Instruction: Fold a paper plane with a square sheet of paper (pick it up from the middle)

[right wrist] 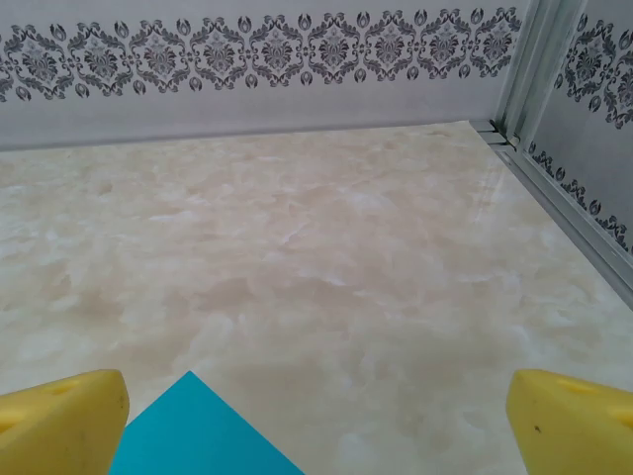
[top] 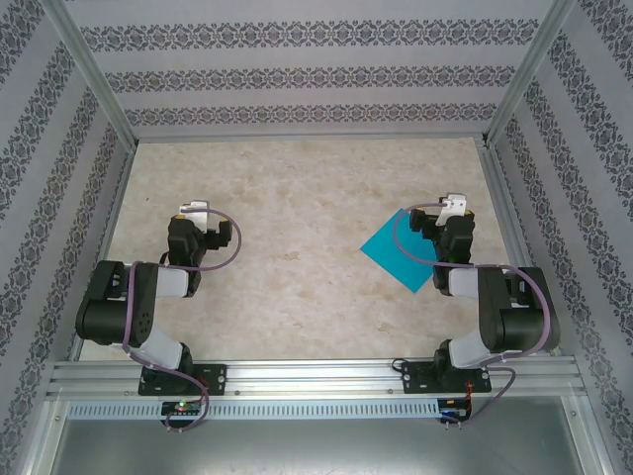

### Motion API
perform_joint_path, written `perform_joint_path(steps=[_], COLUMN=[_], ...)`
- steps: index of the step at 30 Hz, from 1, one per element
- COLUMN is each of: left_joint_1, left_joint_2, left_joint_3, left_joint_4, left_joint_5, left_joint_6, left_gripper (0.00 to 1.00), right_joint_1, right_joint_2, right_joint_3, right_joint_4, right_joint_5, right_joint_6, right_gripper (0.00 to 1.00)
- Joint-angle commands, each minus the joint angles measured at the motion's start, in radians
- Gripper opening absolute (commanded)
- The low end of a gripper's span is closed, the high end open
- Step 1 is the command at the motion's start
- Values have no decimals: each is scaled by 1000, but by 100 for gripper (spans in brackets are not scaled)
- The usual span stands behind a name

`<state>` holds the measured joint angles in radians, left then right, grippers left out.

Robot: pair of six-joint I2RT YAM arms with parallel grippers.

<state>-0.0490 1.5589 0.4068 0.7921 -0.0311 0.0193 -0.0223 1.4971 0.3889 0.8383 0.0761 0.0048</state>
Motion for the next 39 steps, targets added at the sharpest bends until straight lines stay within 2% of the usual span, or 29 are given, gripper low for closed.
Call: perform_joint_path(steps=[1, 28, 29, 32, 35, 39], left_joint_1=[-14, -14, -14, -14, -14, -14], left_joint_2=[2, -6, -25, -100, -141, -196], left_joint_3=[12, 10, 25, 126, 209, 328], left_joint_4=[31, 33, -7, -246, -419, -647], left_joint_5=[1, -12, -43, -111, -161, -180], left_joint_6=[13, 8, -5, -24, -51, -150], left_gripper=[100, 100, 100, 100, 100, 100], right_joint_1=[-5, -4, -1, 4, 22, 37], right_joint_2=[0, -20, -56, -188, -287, -384], right_joint_3=[6, 1, 12, 132, 172, 269], right_joint_4=[18, 20, -27, -399, -568, -867], right_joint_5=[-21, -2, 19, 93, 112, 135], right_joint_6=[3, 10, 14, 73, 128, 290], right_gripper=[98, 98, 98, 98, 98, 98])
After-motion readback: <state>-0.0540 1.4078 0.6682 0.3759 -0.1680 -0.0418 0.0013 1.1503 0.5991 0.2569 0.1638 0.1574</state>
